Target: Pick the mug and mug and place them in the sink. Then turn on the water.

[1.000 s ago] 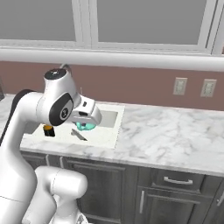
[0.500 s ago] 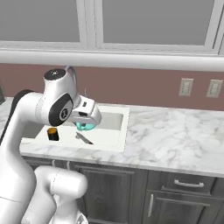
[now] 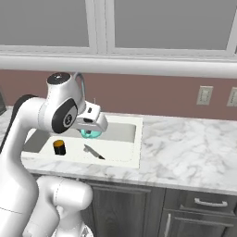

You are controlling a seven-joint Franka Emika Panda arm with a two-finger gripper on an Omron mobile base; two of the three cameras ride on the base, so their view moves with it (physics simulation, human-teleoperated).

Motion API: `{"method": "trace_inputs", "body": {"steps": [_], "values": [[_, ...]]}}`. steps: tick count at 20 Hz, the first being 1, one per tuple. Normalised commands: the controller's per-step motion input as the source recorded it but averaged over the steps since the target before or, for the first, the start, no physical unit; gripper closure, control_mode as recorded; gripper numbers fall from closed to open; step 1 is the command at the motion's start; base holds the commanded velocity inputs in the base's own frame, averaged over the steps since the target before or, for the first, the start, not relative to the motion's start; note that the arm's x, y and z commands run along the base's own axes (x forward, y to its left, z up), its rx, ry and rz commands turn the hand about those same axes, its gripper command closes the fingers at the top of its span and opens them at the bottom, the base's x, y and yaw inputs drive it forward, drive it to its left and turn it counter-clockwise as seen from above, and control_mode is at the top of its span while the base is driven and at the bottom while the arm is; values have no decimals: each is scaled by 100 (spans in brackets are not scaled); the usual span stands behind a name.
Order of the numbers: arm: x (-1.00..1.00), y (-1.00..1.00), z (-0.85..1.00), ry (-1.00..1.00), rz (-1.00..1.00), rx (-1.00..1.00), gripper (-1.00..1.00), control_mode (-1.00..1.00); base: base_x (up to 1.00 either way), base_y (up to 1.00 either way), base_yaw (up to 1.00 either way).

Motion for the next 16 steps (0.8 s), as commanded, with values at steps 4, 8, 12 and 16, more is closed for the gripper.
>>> {"method": "trace_inputs", "body": {"steps": [4,8,12,16], "values": [[0,0,0,0,0,0,100,100,38,24,0],[0,0,0,0,0,0,100,100,46,18,0],[0,0,0,0,0,0,100,100,41,15,0],[0,0,0,0,0,0,100,100,30,2,0]]}}
